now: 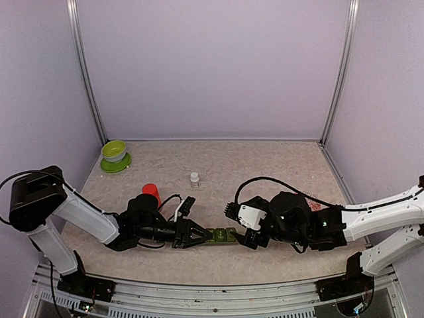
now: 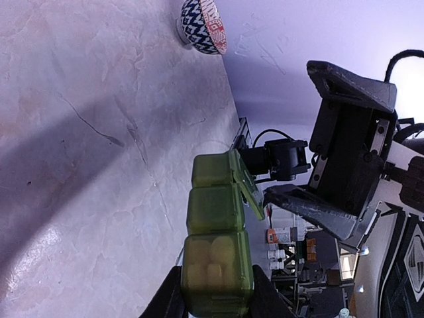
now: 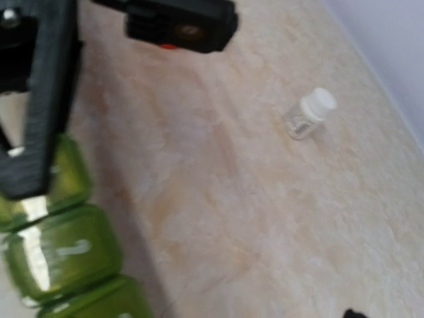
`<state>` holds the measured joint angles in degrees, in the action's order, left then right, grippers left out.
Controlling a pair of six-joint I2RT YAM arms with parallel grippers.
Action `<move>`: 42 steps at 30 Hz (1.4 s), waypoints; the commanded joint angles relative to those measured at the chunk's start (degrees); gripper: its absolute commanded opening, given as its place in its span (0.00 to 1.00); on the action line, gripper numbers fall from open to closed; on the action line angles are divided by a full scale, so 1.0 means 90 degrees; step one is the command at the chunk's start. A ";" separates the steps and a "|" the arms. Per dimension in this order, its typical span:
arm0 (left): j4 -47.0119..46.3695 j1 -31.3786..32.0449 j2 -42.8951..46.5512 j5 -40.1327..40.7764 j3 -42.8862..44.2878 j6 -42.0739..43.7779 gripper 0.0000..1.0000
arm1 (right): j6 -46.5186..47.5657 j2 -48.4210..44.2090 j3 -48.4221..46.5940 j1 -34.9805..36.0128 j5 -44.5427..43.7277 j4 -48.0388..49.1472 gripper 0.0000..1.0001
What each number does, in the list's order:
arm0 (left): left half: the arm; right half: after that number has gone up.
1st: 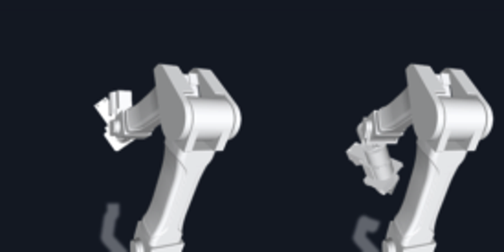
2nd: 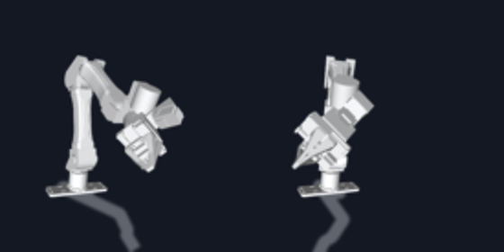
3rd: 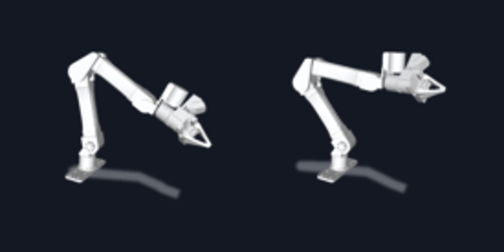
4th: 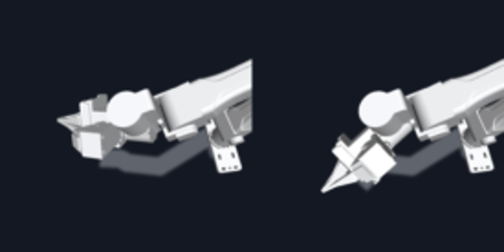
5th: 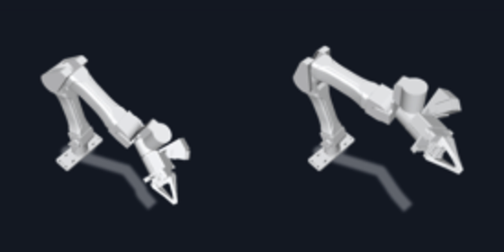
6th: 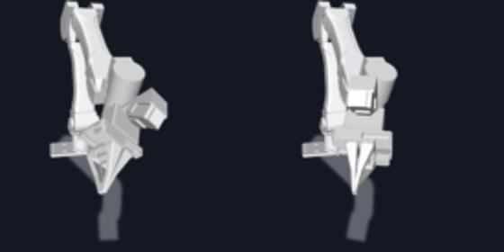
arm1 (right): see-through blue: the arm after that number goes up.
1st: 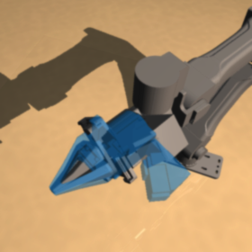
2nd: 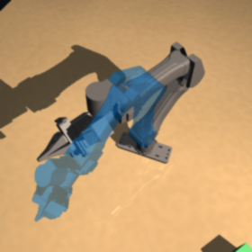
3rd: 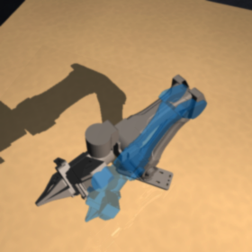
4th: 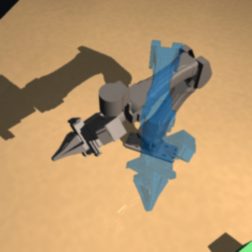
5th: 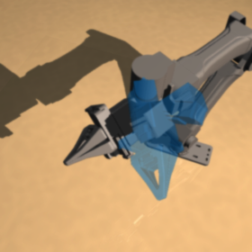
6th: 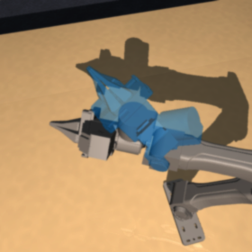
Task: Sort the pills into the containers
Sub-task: Open the lid of the pill container.
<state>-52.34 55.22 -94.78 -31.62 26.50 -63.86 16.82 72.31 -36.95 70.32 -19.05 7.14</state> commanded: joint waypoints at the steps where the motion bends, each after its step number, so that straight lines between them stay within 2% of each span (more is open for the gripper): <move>1: -0.0209 0.0037 -0.0013 -0.0082 0.0081 0.0055 0.28 | -0.0031 -0.0100 -0.0110 -0.0050 0.0590 -0.0022 0.86; 3: -0.0184 0.0036 0.0017 -0.0071 0.0070 0.0064 0.28 | -0.0013 -0.0278 -0.0052 -0.0050 0.1118 -0.0060 0.87; 8: -0.0158 0.0036 -0.0002 -0.0075 0.0120 0.0077 0.28 | -0.0047 -0.0366 0.0027 -0.0050 0.1304 -0.0177 0.90; 17: -0.0105 0.0111 -0.0049 -0.0111 0.0264 0.0036 0.28 | -0.0150 0.0249 -0.0045 -0.0050 0.0668 -0.0296 0.92; 26: -0.0024 0.0141 -0.0040 -0.0061 0.0282 0.0074 0.28 | -0.0131 -0.0008 0.0020 -0.0087 0.0351 -0.0075 0.93; 35: -0.0062 0.0201 -0.0146 -0.0076 0.0331 0.0070 0.28 | -0.0162 -0.0043 0.0144 -0.0112 -0.0477 0.0117 0.93; 42: -0.0200 0.0249 -0.0258 -0.0106 0.0326 0.0040 0.28 | -0.0051 -0.0171 0.0169 -0.0142 -0.0576 0.0309 0.93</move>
<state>-52.23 56.77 -95.98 -31.51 28.32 -63.88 16.43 71.79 -35.68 69.67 -22.26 7.35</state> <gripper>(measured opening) 0.284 0.927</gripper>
